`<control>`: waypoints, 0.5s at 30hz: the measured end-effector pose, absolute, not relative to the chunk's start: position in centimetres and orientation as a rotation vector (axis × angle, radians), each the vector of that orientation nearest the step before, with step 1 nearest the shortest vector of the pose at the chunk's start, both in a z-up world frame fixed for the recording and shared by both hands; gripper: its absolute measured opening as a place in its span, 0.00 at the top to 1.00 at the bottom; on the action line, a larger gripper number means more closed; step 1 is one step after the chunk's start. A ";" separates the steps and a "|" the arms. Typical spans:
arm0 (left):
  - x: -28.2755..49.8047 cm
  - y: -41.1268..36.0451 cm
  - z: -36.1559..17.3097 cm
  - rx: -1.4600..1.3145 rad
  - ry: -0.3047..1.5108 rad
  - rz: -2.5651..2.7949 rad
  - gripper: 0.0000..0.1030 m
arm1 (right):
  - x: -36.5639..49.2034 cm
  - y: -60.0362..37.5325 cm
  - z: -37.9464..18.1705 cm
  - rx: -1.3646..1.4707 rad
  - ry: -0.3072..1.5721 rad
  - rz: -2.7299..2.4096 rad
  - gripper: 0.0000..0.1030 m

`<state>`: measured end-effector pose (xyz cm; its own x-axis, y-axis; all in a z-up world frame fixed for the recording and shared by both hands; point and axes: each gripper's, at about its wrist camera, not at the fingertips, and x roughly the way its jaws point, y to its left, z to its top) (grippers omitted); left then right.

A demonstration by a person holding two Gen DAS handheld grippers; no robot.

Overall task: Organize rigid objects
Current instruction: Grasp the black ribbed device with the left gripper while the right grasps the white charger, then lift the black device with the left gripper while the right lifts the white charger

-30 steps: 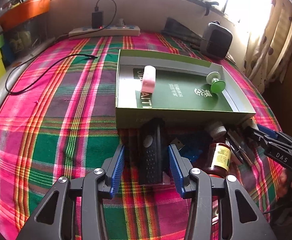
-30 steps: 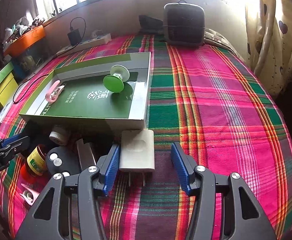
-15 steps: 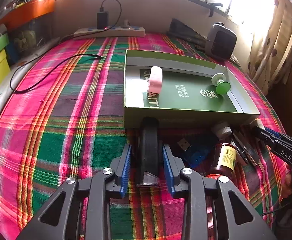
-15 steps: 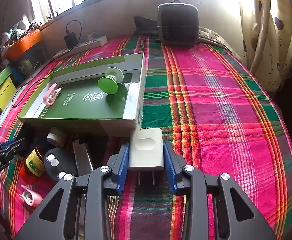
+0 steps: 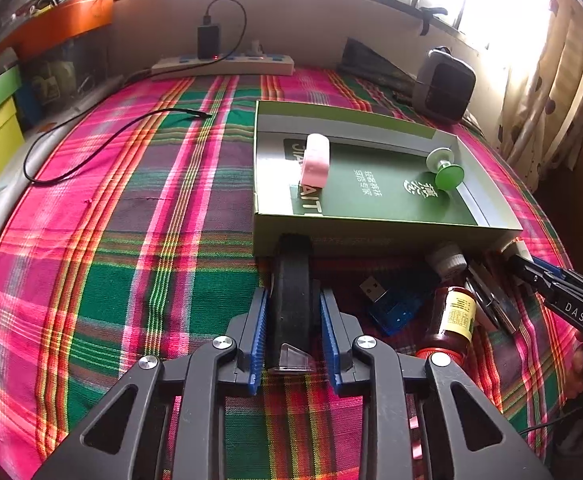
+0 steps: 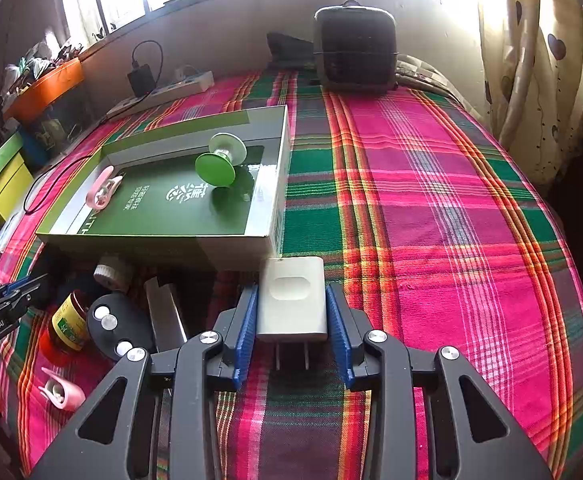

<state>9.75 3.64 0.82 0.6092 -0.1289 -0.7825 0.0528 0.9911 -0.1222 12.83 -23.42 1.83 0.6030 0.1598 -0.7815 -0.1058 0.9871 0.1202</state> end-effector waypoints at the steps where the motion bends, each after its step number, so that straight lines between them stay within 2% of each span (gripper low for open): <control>1: 9.7 3.6 0.8 -0.090 0.911 -0.105 0.77 | 12.8 -23.5 1.8 0.065 0.911 0.153 0.66; 15: 9.7 3.6 0.9 -0.101 0.908 -0.103 0.77 | 12.1 -23.5 1.9 0.055 0.911 0.165 0.66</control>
